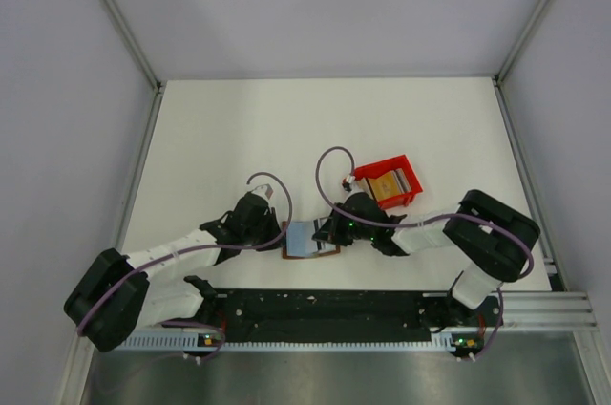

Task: Put the credit cards into the card holder
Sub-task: Insert the credit card into the card holder.

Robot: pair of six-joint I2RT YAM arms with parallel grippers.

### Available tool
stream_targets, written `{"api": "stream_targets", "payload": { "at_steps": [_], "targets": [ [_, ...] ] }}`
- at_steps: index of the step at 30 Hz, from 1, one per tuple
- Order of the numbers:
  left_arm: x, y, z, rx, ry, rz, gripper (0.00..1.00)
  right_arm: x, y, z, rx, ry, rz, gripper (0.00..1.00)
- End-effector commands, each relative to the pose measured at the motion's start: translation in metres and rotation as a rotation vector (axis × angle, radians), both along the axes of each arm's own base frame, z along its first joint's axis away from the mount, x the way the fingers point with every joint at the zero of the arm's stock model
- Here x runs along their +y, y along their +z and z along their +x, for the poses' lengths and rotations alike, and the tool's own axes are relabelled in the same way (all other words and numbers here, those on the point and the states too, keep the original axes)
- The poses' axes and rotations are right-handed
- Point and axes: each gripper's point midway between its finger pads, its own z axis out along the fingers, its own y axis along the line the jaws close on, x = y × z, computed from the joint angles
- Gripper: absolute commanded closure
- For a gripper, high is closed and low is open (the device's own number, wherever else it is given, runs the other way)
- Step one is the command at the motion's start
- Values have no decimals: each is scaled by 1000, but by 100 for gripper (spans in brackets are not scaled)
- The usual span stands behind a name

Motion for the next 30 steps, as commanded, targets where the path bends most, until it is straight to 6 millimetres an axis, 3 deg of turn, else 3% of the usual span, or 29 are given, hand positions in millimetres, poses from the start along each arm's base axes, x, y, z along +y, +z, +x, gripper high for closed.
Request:
{"api": "stream_targets", "payload": {
  "at_steps": [1,7,10,16,24,30],
  "targets": [
    [1,-4,-2,15,10,6,100,-17,-35,-21,117,30,-183,100],
    [-1,-1,0,11,12,-5,100,-10,-30,-22,92,63,-251,94],
    [-1,0,0,7,12,-3,100,-17,-28,-16,80,52,-320,89],
    [1,0,0,6,12,6,100,-31,-13,-6,1,18,-362,59],
    [0,1,0,3,7,2,100,-31,-6,-4,-22,33,-385,52],
    [-1,1,0,2,0,-1,100,-20,-8,-8,-11,77,-376,53]
  ]
}}
